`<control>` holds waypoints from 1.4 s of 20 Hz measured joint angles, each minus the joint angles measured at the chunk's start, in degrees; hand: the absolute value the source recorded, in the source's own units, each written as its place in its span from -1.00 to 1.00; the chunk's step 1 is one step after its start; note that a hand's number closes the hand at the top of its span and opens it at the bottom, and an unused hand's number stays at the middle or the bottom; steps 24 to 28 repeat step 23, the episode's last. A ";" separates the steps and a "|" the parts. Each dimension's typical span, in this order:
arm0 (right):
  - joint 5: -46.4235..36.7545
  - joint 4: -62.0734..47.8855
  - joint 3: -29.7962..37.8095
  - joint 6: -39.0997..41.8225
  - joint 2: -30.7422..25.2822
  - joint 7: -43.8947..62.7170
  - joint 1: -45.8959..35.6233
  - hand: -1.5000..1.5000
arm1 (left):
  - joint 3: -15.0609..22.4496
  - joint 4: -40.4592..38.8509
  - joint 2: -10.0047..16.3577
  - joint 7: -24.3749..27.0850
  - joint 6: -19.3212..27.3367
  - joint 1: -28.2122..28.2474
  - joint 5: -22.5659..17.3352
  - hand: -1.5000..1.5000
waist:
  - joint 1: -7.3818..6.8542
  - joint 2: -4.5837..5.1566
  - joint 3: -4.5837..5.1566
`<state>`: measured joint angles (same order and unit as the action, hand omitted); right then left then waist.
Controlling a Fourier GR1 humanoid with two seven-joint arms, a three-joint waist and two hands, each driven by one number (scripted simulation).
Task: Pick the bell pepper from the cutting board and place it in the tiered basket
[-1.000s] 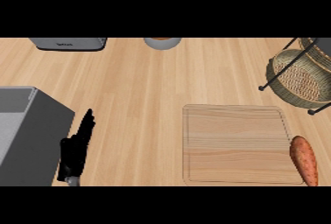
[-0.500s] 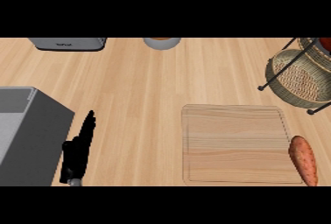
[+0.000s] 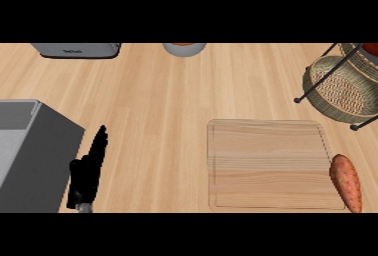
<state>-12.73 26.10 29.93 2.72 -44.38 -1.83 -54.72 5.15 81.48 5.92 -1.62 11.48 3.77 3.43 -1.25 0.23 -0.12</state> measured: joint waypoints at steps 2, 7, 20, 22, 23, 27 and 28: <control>0.93 -0.16 1.90 -2.61 -1.74 -0.59 0.05 -1.00 | -0.57 -0.79 0.19 -0.05 -0.33 -0.57 -0.39 0.00 | 0.20 0.03 -0.02; 2.88 -1.78 6.57 -6.25 -9.46 0.17 2.29 -1.00 | -0.41 -0.21 -0.03 0.55 -0.23 0.23 -0.19 0.00 | 0.67 0.00 -0.06; 12.43 -13.34 20.45 10.46 -30.48 -5.81 22.12 -1.00 | -1.70 0.86 0.24 0.80 -0.39 2.09 -1.01 0.00 | 2.25 -0.12 -0.31; 13.72 -15.16 22.12 14.44 -31.98 -7.94 26.04 -1.00 | -1.59 1.06 0.03 0.78 0.04 2.37 -0.68 0.00 | 2.55 -0.18 -0.35; 14.41 -15.99 22.98 16.25 -32.86 -8.64 27.78 -1.00 | -1.82 1.08 0.15 1.02 -0.12 2.55 -0.89 0.00 | 2.64 -0.20 -0.36; 14.41 -15.99 22.98 16.25 -32.86 -8.64 27.78 -1.00 | -1.82 1.08 0.15 1.02 -0.12 2.55 -0.89 0.00 | 2.64 -0.20 -0.36; 14.41 -15.99 22.98 16.25 -32.86 -8.64 27.78 -1.00 | -1.82 1.08 0.15 1.02 -0.12 2.55 -0.89 0.00 | 2.64 -0.20 -0.36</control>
